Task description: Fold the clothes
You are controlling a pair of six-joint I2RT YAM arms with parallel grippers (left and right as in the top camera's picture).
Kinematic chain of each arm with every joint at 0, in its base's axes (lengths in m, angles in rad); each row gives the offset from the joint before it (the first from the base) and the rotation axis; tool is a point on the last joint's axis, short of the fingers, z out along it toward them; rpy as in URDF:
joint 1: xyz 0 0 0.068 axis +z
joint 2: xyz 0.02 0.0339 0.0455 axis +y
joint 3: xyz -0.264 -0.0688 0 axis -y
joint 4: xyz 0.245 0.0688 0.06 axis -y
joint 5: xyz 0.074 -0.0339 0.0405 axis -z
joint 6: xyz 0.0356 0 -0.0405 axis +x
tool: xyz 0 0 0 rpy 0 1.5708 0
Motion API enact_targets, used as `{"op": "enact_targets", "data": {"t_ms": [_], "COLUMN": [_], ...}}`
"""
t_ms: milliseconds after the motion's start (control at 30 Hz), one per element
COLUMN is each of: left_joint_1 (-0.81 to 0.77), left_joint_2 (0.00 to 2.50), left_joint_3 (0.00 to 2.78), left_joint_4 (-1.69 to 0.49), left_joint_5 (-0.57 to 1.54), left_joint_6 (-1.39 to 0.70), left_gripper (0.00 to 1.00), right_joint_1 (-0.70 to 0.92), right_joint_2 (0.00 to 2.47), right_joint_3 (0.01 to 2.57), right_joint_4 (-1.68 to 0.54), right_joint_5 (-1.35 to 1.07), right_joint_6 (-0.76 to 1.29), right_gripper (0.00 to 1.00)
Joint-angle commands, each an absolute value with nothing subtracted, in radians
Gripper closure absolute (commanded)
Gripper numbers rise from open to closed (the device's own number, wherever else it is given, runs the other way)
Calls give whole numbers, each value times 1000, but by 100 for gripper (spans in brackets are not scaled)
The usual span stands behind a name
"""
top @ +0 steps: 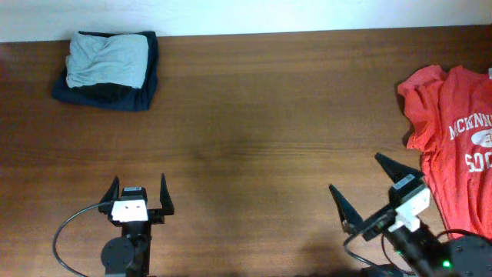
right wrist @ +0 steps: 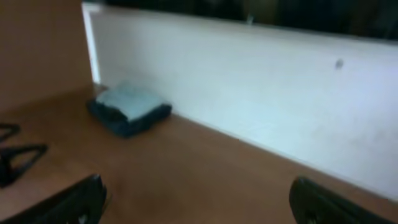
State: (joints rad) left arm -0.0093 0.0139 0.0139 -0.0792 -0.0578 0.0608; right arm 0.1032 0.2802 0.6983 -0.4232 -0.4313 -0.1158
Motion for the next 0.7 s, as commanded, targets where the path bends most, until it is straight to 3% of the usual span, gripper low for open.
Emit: {"op": "enact_targets", "data": {"t_ms": [0, 233, 400, 667], "left_joint_1": [-13, -13, -13, -13], "left_joint_2": [6, 6, 6, 6], "left_joint_3": [9, 9, 9, 9], "left_joint_4": [-80, -80, -80, -80], "left_joint_5": [-48, -48, -47, -48], "left_joint_6": [73, 73, 73, 73], "left_gripper": [1, 1, 1, 1], "right_joint_1": [95, 90, 90, 90], "right_joint_2": [176, 27, 3, 3], "right_joint_3": [513, 242, 144, 36], "right_joint_4": [-259, 39, 122, 201], "right_joint_5": [-437, -415, -285, -204], "right_joint_6": [-115, -36, 91, 95], "right_gripper": [1, 1, 1, 1]}}
